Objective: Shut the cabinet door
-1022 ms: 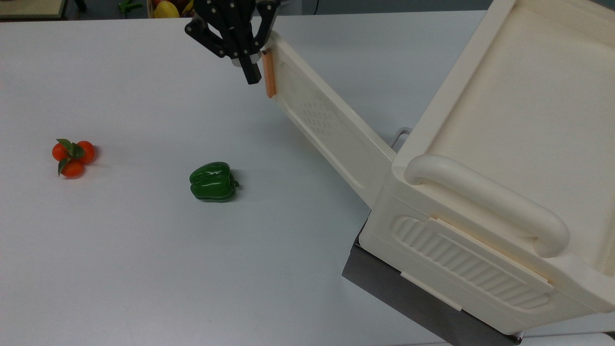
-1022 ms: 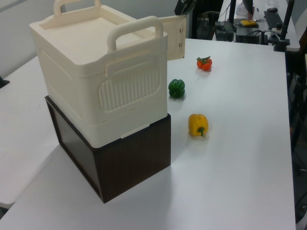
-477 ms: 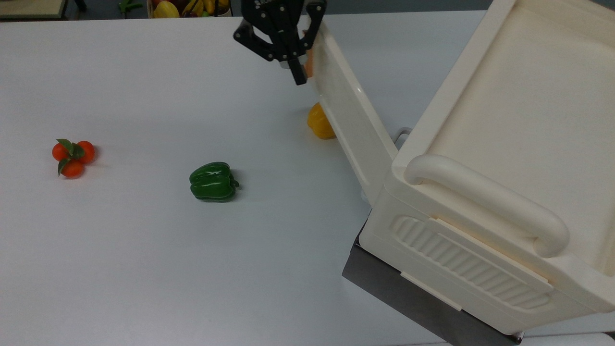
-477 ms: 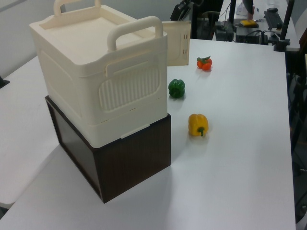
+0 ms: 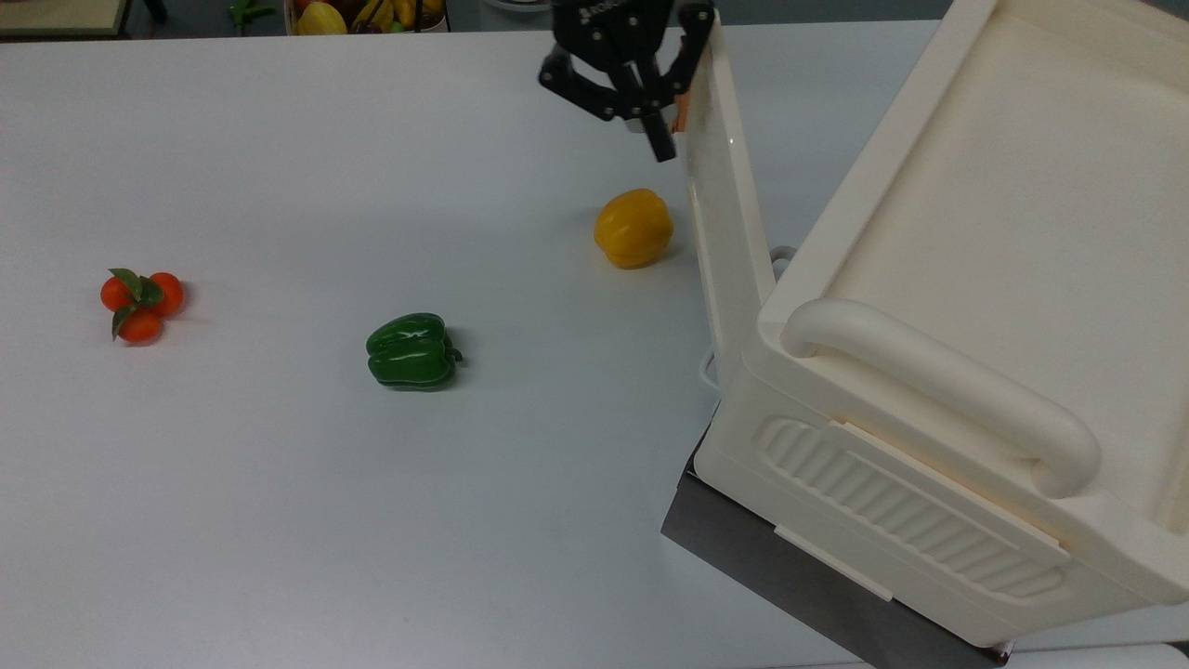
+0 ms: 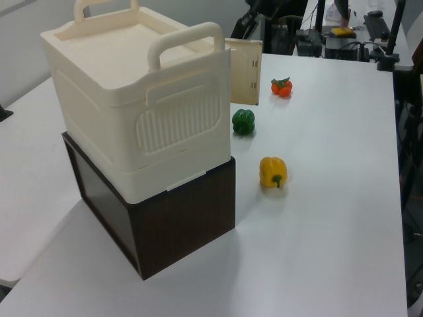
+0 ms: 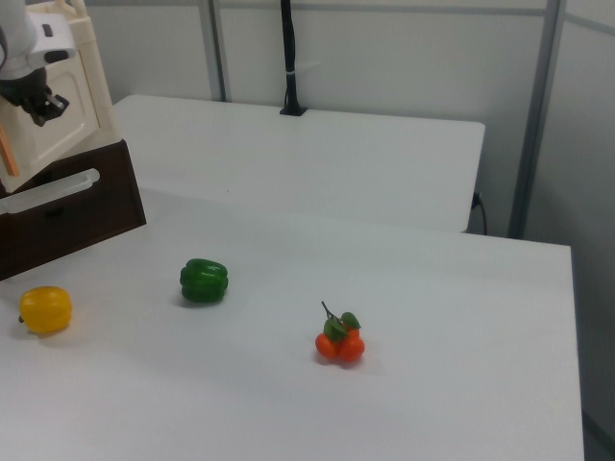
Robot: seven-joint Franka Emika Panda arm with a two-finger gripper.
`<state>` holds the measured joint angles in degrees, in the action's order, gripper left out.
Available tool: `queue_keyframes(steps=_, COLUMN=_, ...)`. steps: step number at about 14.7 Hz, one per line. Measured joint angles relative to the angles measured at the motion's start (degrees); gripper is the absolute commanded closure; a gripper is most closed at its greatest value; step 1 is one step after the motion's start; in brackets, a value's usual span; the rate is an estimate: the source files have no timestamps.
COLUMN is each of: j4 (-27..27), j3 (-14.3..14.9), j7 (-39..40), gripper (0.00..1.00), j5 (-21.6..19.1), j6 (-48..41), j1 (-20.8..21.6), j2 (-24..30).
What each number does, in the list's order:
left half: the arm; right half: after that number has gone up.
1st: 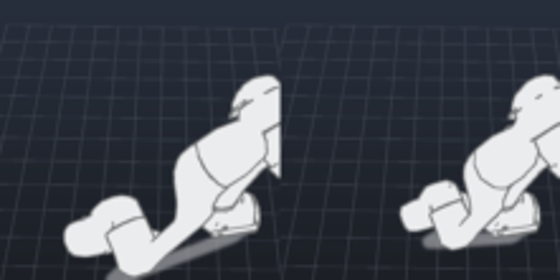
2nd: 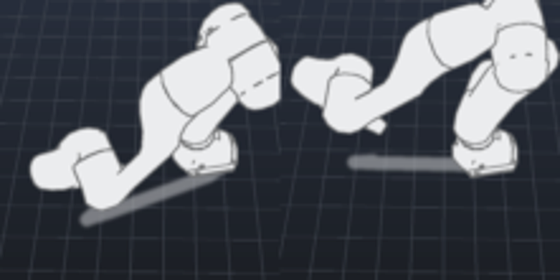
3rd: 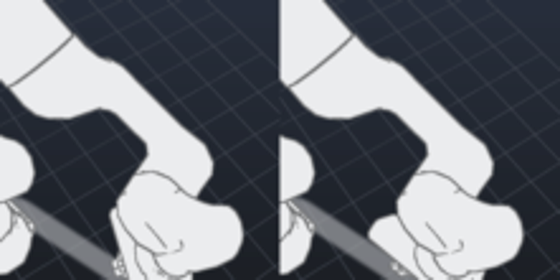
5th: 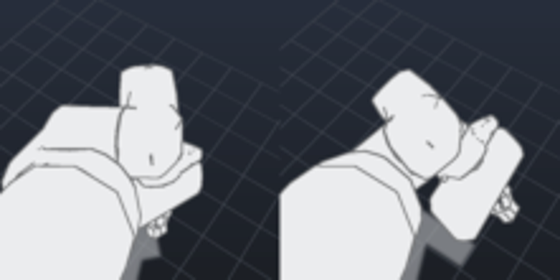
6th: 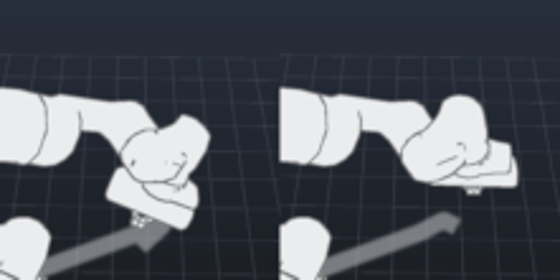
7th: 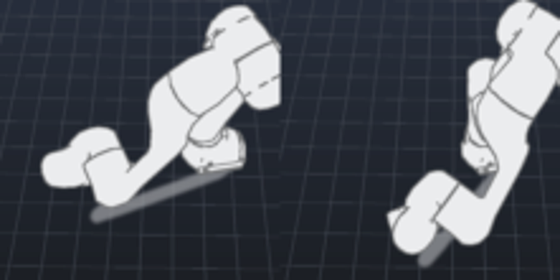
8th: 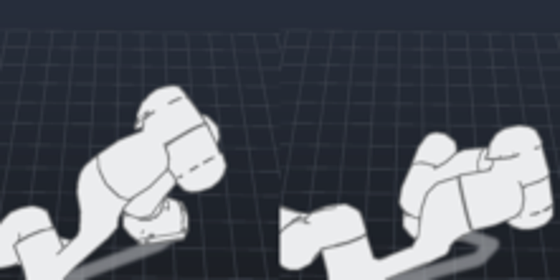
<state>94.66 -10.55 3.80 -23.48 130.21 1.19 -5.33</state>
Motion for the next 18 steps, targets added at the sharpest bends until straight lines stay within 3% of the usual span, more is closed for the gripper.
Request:
queue_keyframes(steps=5, j4=0.02, j3=-3.65, j7=-0.68, gripper=1.00, j5=0.00, j6=0.15, j1=0.16, j2=-0.76)
queue_keyframes(steps=11, j4=0.06, j3=-7.95, j7=-0.72, gripper=1.00, j5=0.00, j6=6.95, j1=0.27, j2=-3.08)
queue_keyframes(steps=18, j4=0.06, j3=-10.45, j7=-0.71, gripper=1.00, j5=0.01, j6=12.34, j1=0.41, j2=-4.21)
